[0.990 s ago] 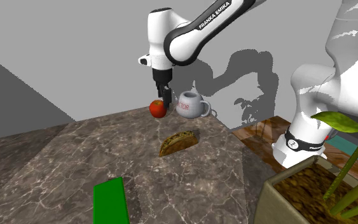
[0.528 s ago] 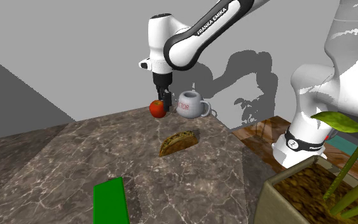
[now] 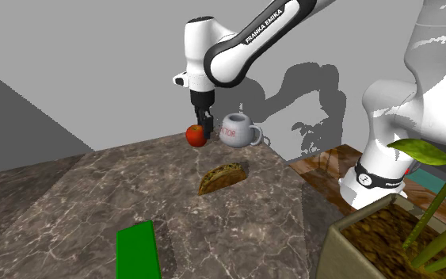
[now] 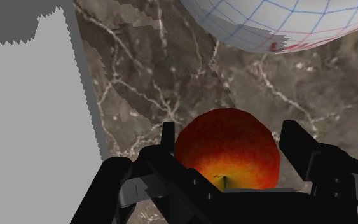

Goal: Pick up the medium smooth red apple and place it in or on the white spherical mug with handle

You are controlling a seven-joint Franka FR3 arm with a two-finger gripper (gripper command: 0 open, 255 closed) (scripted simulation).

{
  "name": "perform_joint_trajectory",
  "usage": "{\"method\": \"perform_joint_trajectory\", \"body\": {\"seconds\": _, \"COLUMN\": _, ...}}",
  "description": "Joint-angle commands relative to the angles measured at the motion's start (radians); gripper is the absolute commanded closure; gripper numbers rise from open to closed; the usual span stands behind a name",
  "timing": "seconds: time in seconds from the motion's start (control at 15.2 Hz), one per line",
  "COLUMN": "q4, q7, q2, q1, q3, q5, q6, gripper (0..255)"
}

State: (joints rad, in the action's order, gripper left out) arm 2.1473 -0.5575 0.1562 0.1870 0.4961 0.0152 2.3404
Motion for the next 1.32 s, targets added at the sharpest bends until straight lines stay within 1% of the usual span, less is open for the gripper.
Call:
{"method": "perform_joint_trajectory", "body": {"seconds": 0.0, "q4": 0.000, "q7": 0.000, "q2": 0.001, "q1": 0.000, "q3": 0.000, "q5": 0.000, "q6": 0.000, "gripper": 255}}
{"method": "perform_joint_trajectory", "body": {"seconds": 0.2, "q4": 0.001, "q7": 0.000, "q2": 0.002, "q1": 0.000, "q3": 0.000, "q5": 0.000, "q6": 0.001, "gripper": 255}}
{"method": "perform_joint_trajectory", "body": {"seconds": 1.25, "q4": -0.101, "q7": 0.031, "q2": -0.113, "q1": -0.014, "q3": 0.007, "q5": 0.062, "q6": -0.203, "gripper": 255}}
